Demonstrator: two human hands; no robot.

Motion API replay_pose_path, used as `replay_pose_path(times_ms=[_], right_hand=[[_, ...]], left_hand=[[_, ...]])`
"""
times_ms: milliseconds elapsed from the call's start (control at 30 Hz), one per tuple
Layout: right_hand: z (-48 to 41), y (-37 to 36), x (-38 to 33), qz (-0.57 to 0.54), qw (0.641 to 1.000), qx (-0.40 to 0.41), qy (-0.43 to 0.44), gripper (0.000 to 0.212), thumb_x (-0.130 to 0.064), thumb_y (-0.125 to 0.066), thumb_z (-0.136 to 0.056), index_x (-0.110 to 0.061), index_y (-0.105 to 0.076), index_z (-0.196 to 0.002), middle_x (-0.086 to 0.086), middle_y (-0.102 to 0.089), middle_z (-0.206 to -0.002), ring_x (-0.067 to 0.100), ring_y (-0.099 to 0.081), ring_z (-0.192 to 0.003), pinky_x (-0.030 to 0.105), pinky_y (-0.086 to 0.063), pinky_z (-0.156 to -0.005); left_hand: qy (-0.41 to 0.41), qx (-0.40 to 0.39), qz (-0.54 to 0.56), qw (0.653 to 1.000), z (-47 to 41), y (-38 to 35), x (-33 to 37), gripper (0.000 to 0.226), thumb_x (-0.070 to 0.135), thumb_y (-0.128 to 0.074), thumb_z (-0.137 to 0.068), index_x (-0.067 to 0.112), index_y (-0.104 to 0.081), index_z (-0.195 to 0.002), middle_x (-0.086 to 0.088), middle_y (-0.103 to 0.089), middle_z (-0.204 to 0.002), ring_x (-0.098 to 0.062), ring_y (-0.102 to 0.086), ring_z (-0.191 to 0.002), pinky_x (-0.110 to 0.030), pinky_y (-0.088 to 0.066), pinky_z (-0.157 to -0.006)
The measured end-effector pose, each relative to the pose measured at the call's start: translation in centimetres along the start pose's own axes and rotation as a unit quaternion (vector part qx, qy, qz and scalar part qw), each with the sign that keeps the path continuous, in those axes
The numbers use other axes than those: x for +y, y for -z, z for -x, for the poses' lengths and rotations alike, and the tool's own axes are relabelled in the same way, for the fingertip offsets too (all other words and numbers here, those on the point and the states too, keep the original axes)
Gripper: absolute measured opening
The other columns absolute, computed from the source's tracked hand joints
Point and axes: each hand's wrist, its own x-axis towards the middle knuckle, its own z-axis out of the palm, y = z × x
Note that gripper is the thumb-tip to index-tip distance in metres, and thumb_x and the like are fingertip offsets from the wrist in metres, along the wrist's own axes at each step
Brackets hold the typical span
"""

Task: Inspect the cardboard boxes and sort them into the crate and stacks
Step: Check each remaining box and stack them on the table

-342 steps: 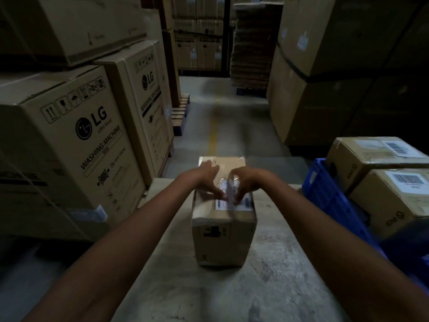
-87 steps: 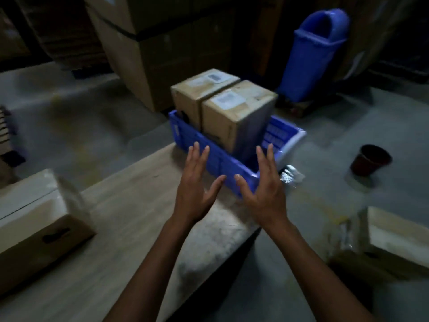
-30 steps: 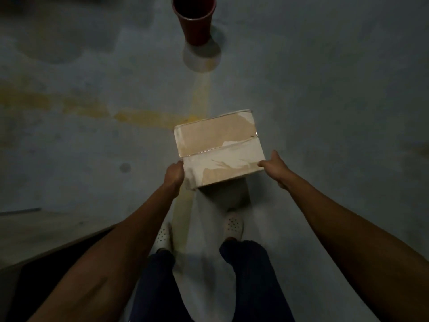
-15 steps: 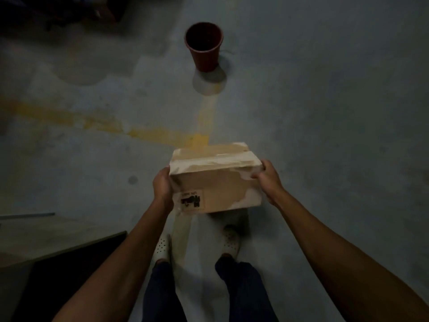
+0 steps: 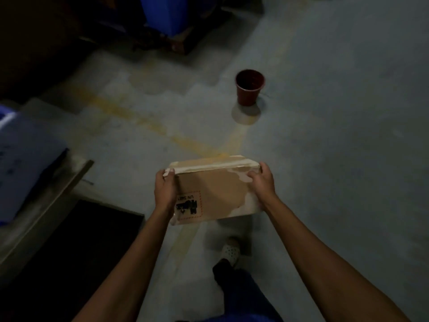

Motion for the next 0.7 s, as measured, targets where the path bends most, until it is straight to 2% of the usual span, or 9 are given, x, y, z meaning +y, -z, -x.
replay_pose_path(times_ms=[100, 200, 267, 333, 400, 467, 567, 633, 700], right_hand=[[4.7, -3.2, -2.0, 0.009, 0.999, -0.031, 0.044, 0.068, -0.036, -0.064, -0.076, -0.018, -0.052, -0.14, 0.007, -0.058, -0.141, 0.03, -0.056, -0.127, 0.052, -0.049, -0.105], [11.9, -6.9, -4.0, 0.01, 0.994, -0.07, 0.089, 0.059, -0.023, -0.065, -0.092, -0.018, -0.046, -0.147, 0.0, -0.055, -0.141, 0.023, -0.052, -0.127, 0.044, -0.045, -0.107], [16.4, -9.6, -4.7, 0.019, 0.987, -0.1, 0.122, 0.053, -0.019, -0.064, -0.094, -0.017, -0.048, -0.145, -0.001, -0.056, -0.137, 0.022, -0.053, -0.124, 0.043, -0.046, -0.107], [20.7, -12.5, -5.0, 0.02, 0.979, -0.132, 0.155, 0.055, -0.017, -0.065, -0.093, -0.014, -0.051, -0.145, 0.004, -0.056, -0.143, 0.023, -0.052, -0.129, 0.043, -0.044, -0.11], [24.8, -15.3, -5.2, 0.014, 0.968, -0.171, 0.18, 0.057, -0.016, -0.066, -0.093, -0.013, -0.049, -0.148, 0.005, -0.052, -0.148, 0.021, -0.05, -0.133, 0.038, -0.041, -0.112], [28.8, -18.0, -5.5, 0.006, 0.956, -0.211, 0.202, 0.058, -0.016, -0.066, -0.093, -0.012, -0.049, -0.148, 0.004, -0.052, -0.147, 0.019, -0.05, -0.133, 0.033, -0.042, -0.11], [34.1, -21.7, -6.0, -0.003, 0.939, -0.264, 0.222, 0.057, -0.016, -0.067, -0.092, -0.013, -0.05, -0.147, 0.002, -0.056, -0.141, 0.019, -0.053, -0.128, 0.035, -0.046, -0.108], [37.4, -24.2, -6.2, -0.005, 0.924, -0.301, 0.234, 0.057, -0.015, -0.068, -0.092, -0.013, -0.051, -0.146, 0.002, -0.057, -0.137, 0.019, -0.056, -0.125, 0.037, -0.048, -0.106], [39.4, -25.9, -6.5, -0.008, 0.913, -0.327, 0.245, 0.058, -0.014, -0.068, -0.092, -0.013, -0.05, -0.147, 0.003, -0.058, -0.137, 0.019, -0.057, -0.123, 0.036, -0.05, -0.102]], left_hand=[[0.011, 0.042, 0.034, 0.999, 3.4, 6.1, -1.3, 0.042, 0.041, -0.041, -0.105, 0.019, -0.044, -0.141, -0.006, -0.051, -0.126, -0.022, -0.048, -0.108, -0.033, -0.037, -0.085], [0.009, 0.093, 0.069, 0.993, 7.6, 13.3, -2.9, 0.041, 0.039, -0.042, -0.105, 0.018, -0.044, -0.14, -0.006, -0.053, -0.124, -0.022, -0.051, -0.104, -0.032, -0.039, -0.083], [0.002, 0.135, 0.088, 0.987, 10.3, 18.8, -4.4, 0.042, 0.039, -0.044, -0.104, 0.021, -0.045, -0.142, -0.001, -0.053, -0.124, -0.018, -0.053, -0.104, -0.031, -0.04, -0.084], [-0.006, 0.185, 0.091, 0.979, 12.8, 24.2, -6.1, 0.045, 0.041, -0.049, -0.102, 0.024, -0.048, -0.143, 0.005, -0.053, -0.126, -0.015, -0.052, -0.11, -0.03, -0.04, -0.088], [-0.005, 0.235, 0.102, 0.967, 15.3, 29.2, -7.6, 0.04, 0.043, -0.05, -0.101, 0.025, -0.059, -0.135, 0.007, -0.059, -0.127, -0.014, -0.056, -0.111, -0.03, -0.043, -0.088], [0.003, 0.282, 0.121, 0.952, 18.0, 33.7, -8.7, 0.034, 0.045, -0.049, -0.1, 0.022, -0.069, -0.115, 0.002, -0.068, -0.113, -0.016, -0.063, -0.101, -0.032, -0.048, -0.079], [0.003, 0.347, 0.15, 0.926, 21.6, 39.4, -9.8, 0.03, 0.042, -0.049, -0.1, 0.02, -0.071, -0.097, -0.002, -0.07, -0.095, -0.016, -0.065, -0.086, -0.031, -0.05, -0.068], [-0.004, 0.398, 0.178, 0.9, 23.8, 43.0, -10.4, 0.027, 0.035, -0.052, -0.1, 0.017, -0.071, -0.094, -0.001, -0.069, -0.091, -0.013, -0.063, -0.081, -0.027, -0.048, -0.064], [-0.008, 0.44, 0.18, 0.88, 24.9, 45.4, -10.6, 0.021, 0.029, -0.056, -0.099, 0.017, -0.073, -0.1, 0.002, -0.069, -0.094, -0.01, -0.061, -0.083, -0.022, -0.046, -0.067]])
